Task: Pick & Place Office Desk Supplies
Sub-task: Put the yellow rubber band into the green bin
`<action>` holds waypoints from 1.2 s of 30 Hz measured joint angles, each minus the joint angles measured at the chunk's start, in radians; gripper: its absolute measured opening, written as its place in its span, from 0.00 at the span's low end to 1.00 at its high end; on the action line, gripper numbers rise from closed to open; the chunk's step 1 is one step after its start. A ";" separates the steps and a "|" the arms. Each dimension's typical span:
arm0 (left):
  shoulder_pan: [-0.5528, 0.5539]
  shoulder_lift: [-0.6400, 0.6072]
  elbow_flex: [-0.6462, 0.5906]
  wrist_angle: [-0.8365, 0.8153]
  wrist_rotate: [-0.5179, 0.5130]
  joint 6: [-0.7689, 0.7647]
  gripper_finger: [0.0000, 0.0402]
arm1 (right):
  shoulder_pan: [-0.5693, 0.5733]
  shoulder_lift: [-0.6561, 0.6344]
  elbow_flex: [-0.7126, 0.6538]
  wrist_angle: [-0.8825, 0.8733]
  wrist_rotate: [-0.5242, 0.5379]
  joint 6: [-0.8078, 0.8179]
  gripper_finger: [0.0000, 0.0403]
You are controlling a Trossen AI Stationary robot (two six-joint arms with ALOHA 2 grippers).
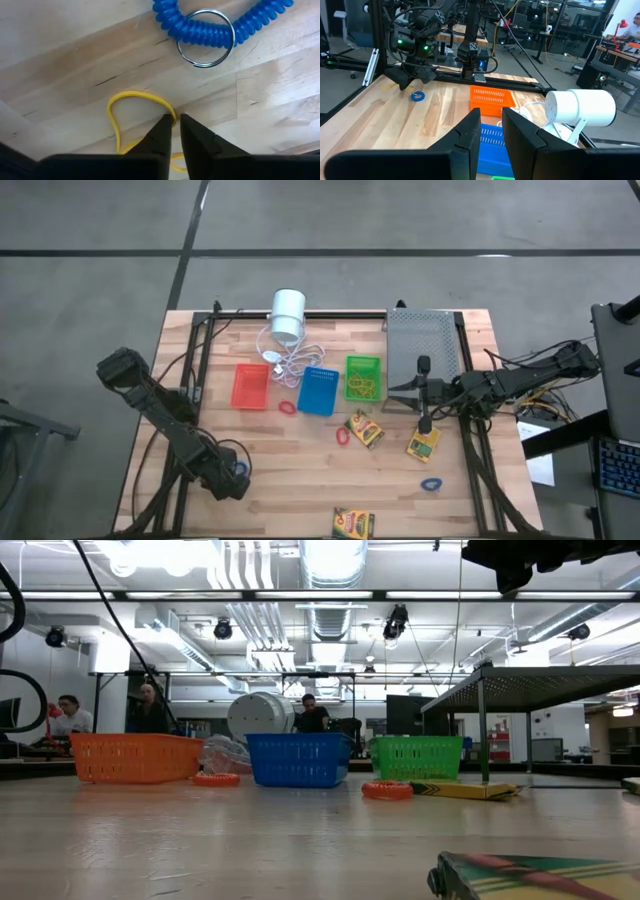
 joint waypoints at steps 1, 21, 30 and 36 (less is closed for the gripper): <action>0.000 0.000 0.000 0.002 -0.002 0.000 0.07 | 0.000 0.000 0.000 0.000 0.000 0.000 0.19; 0.003 -0.047 0.012 -0.005 -0.041 -0.024 0.01 | 0.000 0.000 0.000 0.000 0.000 0.000 0.19; 0.007 -0.090 0.065 -0.087 -0.027 -0.034 0.01 | 0.000 0.000 0.000 0.000 0.000 0.000 0.19; 0.008 -0.151 0.116 -0.217 -0.110 -0.035 0.01 | 0.000 0.000 0.000 0.000 0.000 0.000 0.19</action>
